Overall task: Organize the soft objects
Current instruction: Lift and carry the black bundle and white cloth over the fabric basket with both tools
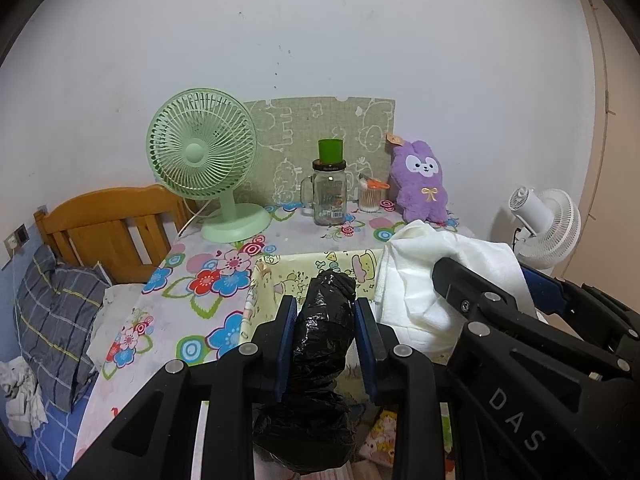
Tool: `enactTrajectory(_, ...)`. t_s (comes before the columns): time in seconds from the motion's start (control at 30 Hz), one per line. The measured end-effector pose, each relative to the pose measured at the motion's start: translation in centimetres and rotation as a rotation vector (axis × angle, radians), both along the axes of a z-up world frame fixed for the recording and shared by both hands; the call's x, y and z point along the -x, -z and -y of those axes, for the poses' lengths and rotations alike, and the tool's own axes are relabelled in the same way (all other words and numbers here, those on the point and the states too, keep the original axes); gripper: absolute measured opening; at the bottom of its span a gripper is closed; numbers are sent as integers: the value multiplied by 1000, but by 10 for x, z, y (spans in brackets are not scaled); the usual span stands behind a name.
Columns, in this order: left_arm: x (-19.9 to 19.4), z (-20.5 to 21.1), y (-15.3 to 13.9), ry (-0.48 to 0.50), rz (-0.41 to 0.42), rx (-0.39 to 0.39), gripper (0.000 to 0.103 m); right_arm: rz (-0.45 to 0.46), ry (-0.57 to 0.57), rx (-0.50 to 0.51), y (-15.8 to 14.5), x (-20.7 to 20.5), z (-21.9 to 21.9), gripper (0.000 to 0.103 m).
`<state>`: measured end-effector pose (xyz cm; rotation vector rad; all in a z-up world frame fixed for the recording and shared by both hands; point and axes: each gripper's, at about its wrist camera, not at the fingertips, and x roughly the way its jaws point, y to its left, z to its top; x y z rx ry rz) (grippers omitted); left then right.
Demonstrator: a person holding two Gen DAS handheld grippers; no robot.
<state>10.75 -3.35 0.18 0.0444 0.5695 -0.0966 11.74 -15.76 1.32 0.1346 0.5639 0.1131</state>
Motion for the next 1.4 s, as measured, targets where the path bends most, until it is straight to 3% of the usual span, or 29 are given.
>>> enactTrajectory(0.7, -66, 4, 14, 10, -32, -7, 29, -24, 3, 18, 15, -66, 0, 50)
enactTrajectory(1.03, -98, -4, 35, 2, -97, 19, 29, -57, -34, 17, 32, -93, -5, 50)
enactTrajectory(1.23, -109, -8, 46, -26, -123, 31, 39, -76, -45, 16, 44, -107, -8, 50)
enactTrajectory(1.37, -116, -11, 52, -61, -158, 21, 62, -82, -42, 24, 49, -113, -9, 50)
enactTrajectory(1.4, -116, -12, 53, -65, -164, 24, 63, -84, -42, 24, 50, -113, -9, 50)
